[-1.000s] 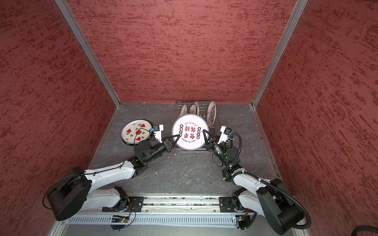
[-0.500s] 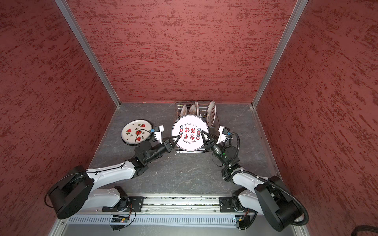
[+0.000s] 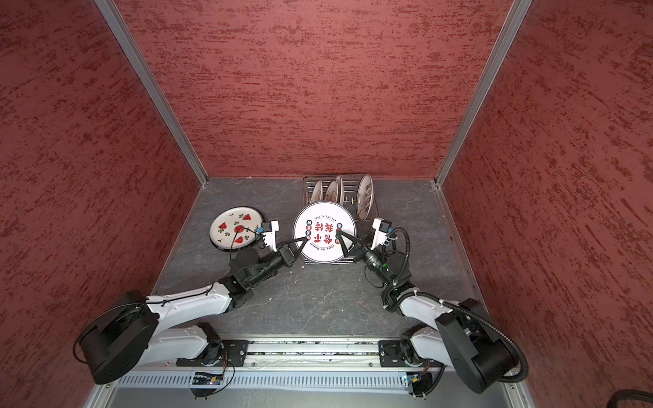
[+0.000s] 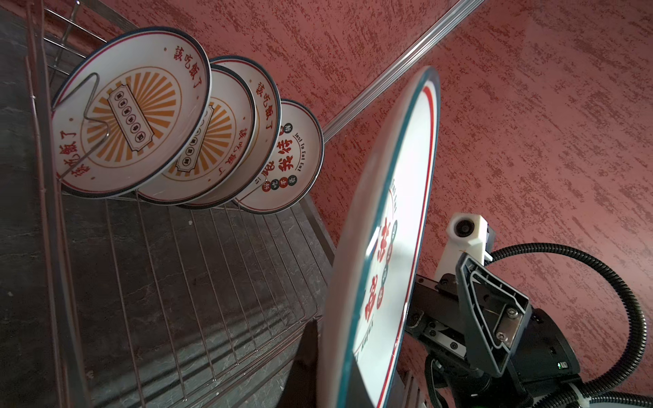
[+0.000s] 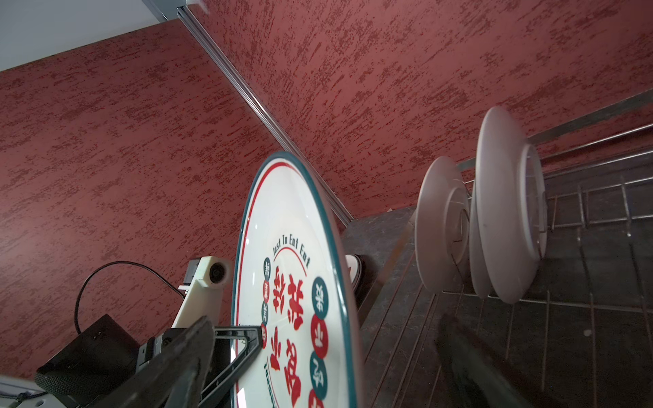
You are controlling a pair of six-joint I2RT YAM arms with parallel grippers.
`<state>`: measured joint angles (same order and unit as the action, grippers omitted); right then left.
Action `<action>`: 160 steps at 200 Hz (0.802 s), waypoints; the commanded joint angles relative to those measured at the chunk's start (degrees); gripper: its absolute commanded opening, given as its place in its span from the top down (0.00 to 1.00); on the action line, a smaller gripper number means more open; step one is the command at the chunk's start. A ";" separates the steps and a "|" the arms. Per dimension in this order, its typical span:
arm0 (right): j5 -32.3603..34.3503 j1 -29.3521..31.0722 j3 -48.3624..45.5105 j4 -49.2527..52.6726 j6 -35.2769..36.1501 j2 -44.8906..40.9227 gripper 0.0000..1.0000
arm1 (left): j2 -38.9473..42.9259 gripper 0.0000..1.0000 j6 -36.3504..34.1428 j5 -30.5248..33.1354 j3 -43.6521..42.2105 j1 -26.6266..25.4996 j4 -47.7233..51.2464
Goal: Unload the plates from the dish rack
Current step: 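Close the left gripper on the red-print plate's rim while the right holds it, then carry the red-print plate toward the watermelon plate with the left gripper while the right releases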
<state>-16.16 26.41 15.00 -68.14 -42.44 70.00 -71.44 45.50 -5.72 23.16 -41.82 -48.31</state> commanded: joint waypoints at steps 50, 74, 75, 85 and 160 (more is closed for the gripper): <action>0.38 0.36 1.77 -0.37 2.49 -2.09 0.01 | 6.23 1.00 4.31 5.54 -3.94 3.08 -3.24; 1.13 0.35 1.52 0.59 3.22 -3.23 0.01 | 8.12 1.00 5.49 6.44 -5.27 4.41 -2.80; 1.13 0.37 1.52 0.66 3.27 -3.26 0.01 | 8.18 1.00 5.58 6.52 -5.33 4.44 -2.77; 1.07 0.39 1.84 1.67 3.73 -3.75 0.01 | 8.71 1.00 6.32 6.99 -5.83 4.93 -2.50; 0.96 0.39 1.33 4.84 5.70 -7.33 0.01 | 9.79 1.00 10.33 6.84 -9.04 7.87 -4.56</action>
<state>-15.81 26.48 15.59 -63.16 -37.89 63.79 -63.31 53.67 0.56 14.61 -34.61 -47.99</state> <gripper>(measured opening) 0.987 0.095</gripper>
